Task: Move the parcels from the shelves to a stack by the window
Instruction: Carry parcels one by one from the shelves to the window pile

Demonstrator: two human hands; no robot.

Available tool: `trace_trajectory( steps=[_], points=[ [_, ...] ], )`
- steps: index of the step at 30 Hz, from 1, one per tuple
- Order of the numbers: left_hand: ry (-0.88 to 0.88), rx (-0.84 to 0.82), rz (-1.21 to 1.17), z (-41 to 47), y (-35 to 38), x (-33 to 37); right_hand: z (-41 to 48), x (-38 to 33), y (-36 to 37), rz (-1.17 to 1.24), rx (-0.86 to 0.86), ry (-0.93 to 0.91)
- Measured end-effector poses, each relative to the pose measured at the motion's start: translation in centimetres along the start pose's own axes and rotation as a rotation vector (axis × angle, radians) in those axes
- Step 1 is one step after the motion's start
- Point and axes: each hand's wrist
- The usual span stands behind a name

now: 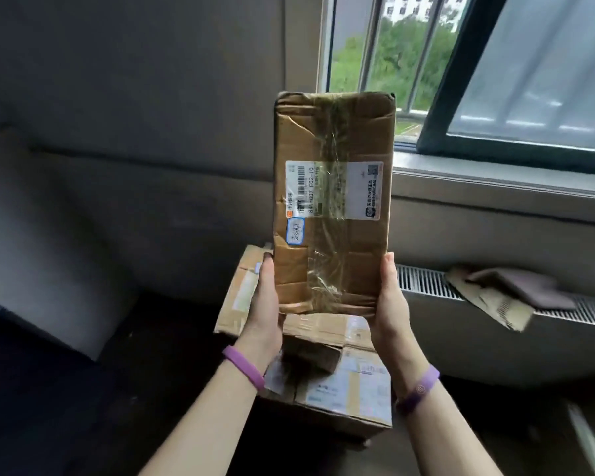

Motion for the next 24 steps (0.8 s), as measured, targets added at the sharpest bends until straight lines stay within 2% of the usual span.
trace_trajectory(
  steps=[6, 11, 18, 24],
  points=[
    [-0.008, -0.143, 0.053, 1.1, 7.8, -3.8, 0.7, -3.4, -7.7, 0.121, 0.120, 0.034],
    [-0.024, -0.204, 0.074, 1.9, 10.1, -6.0, 1.3, -3.9, -11.2, 0.039, 0.204, 0.041],
    [-0.178, -0.179, 0.084, 1.9, 10.3, -12.3, 0.5, -0.8, -16.5, -0.063, 0.315, 0.149],
    [-0.368, -0.052, 0.184, 1.0, 9.5, -17.7, -1.1, 2.9, -20.3, -0.141, 0.417, 0.295]
  ],
)
Point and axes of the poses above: each hand's wrist, its own z-axis towards the middle knuckle, its own y-axis out of the palm, x = y × z, and after that the axes turned 9 degrees about z, right-handed
